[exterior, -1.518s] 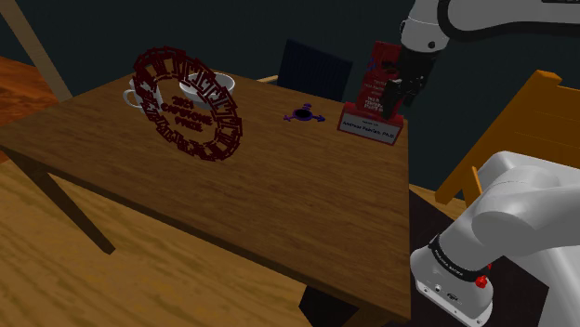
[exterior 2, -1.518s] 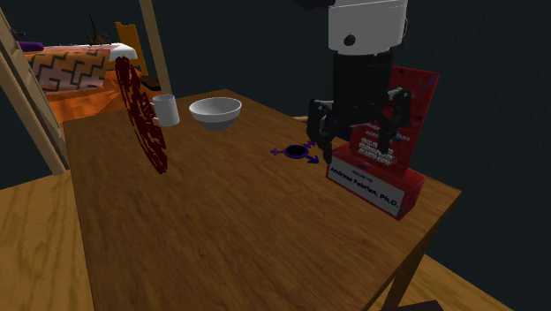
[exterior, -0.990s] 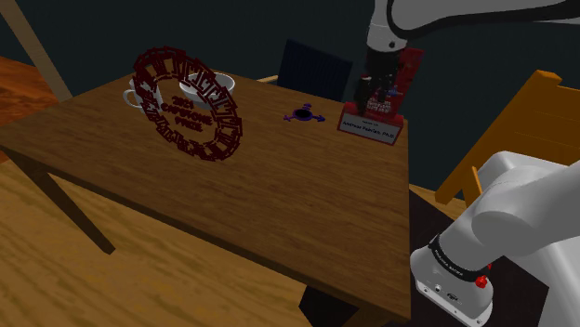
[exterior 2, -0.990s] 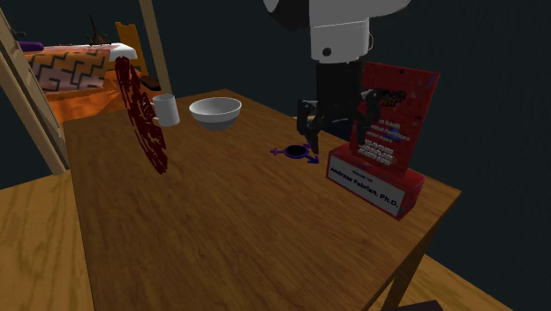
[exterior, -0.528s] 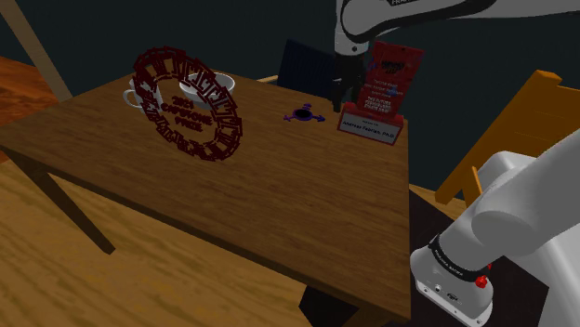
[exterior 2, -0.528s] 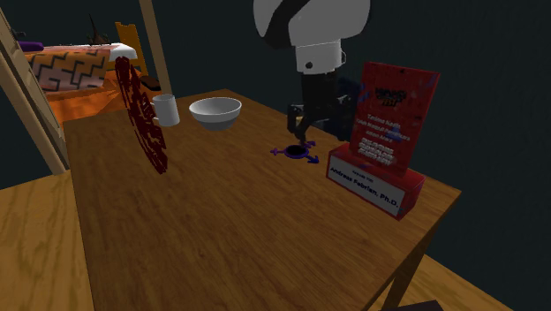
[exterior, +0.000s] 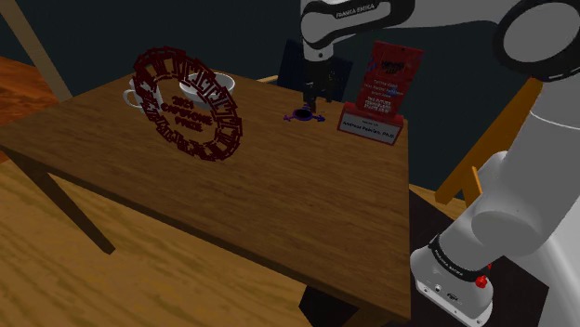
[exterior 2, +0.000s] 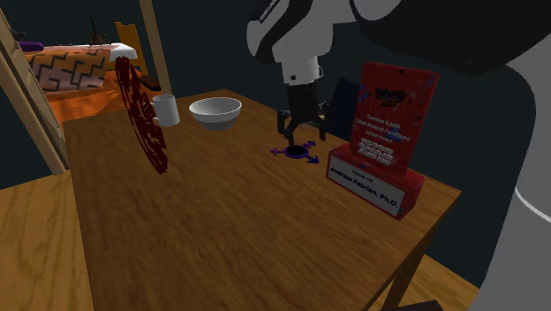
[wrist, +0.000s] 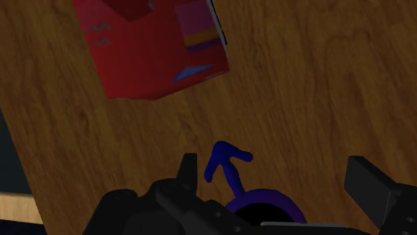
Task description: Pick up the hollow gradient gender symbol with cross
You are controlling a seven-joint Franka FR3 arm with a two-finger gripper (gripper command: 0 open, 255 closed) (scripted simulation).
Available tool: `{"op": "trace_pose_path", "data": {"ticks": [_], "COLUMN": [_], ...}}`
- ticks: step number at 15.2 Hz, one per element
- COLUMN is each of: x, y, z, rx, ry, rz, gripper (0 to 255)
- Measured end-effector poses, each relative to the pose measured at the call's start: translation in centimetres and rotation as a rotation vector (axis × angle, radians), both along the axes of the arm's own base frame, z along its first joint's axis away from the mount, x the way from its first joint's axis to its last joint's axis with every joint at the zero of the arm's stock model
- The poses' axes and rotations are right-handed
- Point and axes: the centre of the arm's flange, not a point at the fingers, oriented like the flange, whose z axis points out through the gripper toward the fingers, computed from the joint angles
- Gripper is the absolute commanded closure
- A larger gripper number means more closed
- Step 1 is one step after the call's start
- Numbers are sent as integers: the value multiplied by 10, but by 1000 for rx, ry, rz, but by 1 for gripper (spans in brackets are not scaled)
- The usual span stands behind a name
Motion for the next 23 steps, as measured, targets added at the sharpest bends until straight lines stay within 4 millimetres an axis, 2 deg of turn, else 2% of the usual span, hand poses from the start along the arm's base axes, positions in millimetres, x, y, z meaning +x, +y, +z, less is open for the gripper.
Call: {"op": "trace_pose_path", "data": {"ticks": [3, 4, 11, 12, 23], "x": [37, 43, 49, 49, 49], "y": [7, 7, 7, 7, 7], "z": [-19, -28, -63, -65, -64], "rx": [2, 3, 3, 3, 3], "ry": [30, 35, 40, 40, 39], "rz": [23, 27, 30, 30, 30], "gripper": [0, 0, 0, 255, 255]}}
